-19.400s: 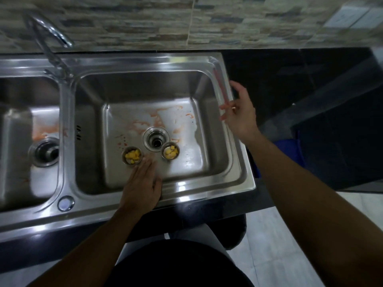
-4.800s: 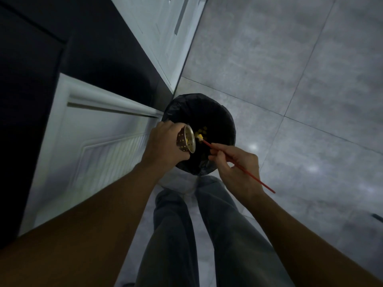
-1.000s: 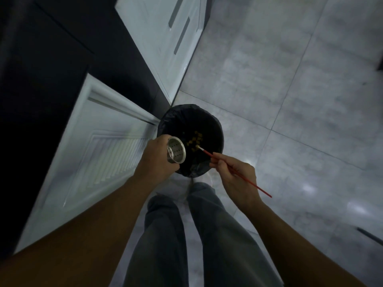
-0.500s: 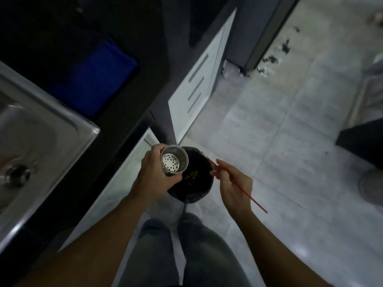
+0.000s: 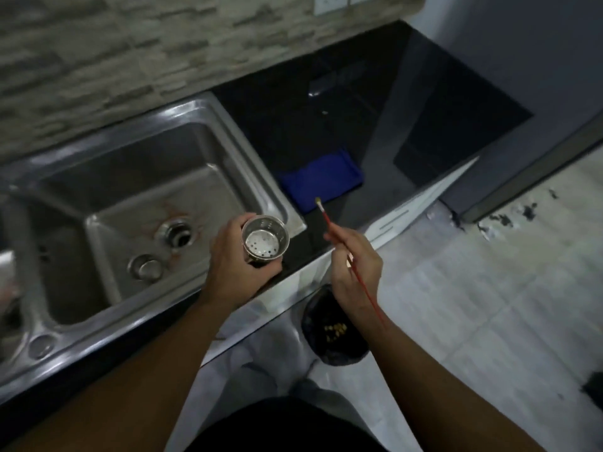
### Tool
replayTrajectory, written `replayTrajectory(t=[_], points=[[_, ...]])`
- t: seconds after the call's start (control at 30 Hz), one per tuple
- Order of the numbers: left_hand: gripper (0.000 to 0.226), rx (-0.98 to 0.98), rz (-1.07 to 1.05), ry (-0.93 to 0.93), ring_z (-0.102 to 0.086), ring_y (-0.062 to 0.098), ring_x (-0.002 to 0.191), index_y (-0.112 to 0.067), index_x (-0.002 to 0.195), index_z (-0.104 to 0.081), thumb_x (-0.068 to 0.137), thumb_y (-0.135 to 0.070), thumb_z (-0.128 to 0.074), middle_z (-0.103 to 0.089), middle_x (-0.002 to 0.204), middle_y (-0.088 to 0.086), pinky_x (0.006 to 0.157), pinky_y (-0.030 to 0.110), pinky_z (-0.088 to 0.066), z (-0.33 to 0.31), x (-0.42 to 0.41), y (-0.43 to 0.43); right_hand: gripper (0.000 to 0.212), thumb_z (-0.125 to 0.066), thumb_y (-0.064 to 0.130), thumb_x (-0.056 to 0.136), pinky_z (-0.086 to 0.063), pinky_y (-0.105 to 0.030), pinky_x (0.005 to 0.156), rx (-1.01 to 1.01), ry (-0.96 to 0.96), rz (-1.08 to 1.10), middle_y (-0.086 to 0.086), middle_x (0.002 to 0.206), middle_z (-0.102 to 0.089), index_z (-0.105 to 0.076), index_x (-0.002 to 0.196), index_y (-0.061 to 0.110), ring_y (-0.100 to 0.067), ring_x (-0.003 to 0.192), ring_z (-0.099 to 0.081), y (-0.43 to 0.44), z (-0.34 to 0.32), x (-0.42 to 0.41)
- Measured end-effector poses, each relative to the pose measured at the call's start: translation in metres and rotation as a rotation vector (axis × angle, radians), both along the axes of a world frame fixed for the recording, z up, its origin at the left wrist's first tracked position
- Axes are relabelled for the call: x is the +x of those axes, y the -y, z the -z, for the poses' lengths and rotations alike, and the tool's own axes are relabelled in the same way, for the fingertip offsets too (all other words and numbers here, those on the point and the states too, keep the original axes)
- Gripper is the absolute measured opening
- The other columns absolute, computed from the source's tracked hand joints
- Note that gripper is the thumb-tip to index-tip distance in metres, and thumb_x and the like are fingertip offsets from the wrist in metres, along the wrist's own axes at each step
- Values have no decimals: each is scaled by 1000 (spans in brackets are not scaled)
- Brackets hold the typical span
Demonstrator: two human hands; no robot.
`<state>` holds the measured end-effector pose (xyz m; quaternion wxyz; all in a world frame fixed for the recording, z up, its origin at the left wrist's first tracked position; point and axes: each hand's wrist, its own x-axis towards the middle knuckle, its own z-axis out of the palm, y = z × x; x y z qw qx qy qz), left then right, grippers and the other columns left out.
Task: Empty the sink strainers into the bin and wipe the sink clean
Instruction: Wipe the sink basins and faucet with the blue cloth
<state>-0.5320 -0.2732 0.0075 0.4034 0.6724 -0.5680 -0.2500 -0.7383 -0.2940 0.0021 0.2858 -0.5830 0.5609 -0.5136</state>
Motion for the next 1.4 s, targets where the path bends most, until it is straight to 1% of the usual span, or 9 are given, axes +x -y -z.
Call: replayTrajectory(t=[0.1, 0.23, 0.43, 0.5, 0.63, 0.73, 0.83, 1.17, 1.4], points=[[80, -13, -128, -11, -55, 12, 116, -44, 123, -44, 56, -38, -87, -52, 122, -20, 98, 39, -50, -2, 47, 4, 36, -57, 2, 87, -56, -27, 83, -4, -57, -145, 0, 106, -72, -73, 118, 10, -11, 94, -70, 17, -8, 44], [78, 16, -255, -53, -55, 15, 116, -35, 123, -46, 54, -33, -81, -51, 119, -19, 100, 42, -50, 3, 98, 4, 32, -61, 1, 89, -53, -21, 81, 65, -146, -329, -3, 102, -72, -73, 118, 8, -10, 90, -68, 40, -6, 102], [81, 47, -230, -94, -53, 21, 128, -17, 127, -52, 53, -16, -85, -56, 133, 3, 108, 42, -45, 25, 154, 9, 28, -52, 10, 101, -29, 7, 83, 164, -405, -462, -7, 106, -69, -68, 124, 8, -10, 92, -63, 75, 14, 171], [81, 91, -225, -66, -51, 18, 126, -15, 126, -54, 52, -17, -87, -53, 134, 0, 106, 35, -44, 39, 168, 15, 30, -50, 9, 102, -30, 5, 84, 213, -479, -505, -13, 107, -68, -66, 127, 3, -21, 96, -65, 82, 27, 181], [79, 214, -201, -76, -49, 8, 117, -16, 127, -55, 55, -20, -87, -46, 125, -9, 99, 21, -37, 71, 185, 28, 35, -48, 13, 102, -51, -35, 90, 305, -580, -503, -17, 110, -67, -61, 134, 5, -32, 98, -65, 81, 49, 184], [83, 315, -166, -72, -52, 17, 122, -16, 131, -55, 56, -19, -91, -53, 129, -1, 100, 24, -37, 97, 192, 34, 37, -46, 18, 101, -57, -45, 81, 315, -659, -465, -14, 114, -65, -59, 136, 11, -33, 92, -67, 76, 52, 188], [88, 437, -193, -26, -52, 26, 125, -20, 134, -54, 56, -24, -93, -57, 134, 7, 104, 39, -43, 119, 193, 43, 38, -47, 16, 102, -58, -40, 74, 292, -689, -475, -14, 113, -65, -57, 138, 9, -30, 83, -69, 79, 51, 189], [89, 524, -226, -104, -49, 26, 129, -27, 134, -52, 55, -13, -90, -55, 137, 2, 109, 50, -39, 174, 180, 80, 45, -52, 18, 102, -51, -25, 72, 345, -763, -519, -7, 108, -66, -49, 147, 15, -15, 75, -64, 87, 50, 192], [93, 594, -255, -90, -40, 27, 135, -19, 140, -46, 60, -30, -93, -45, 143, 7, 114, 46, -31, 196, 177, 85, 40, -50, 18, 102, -47, -20, 75, 334, -786, -487, -6, 112, -68, -56, 141, 14, -13, 78, -66, 86, 56, 192]])
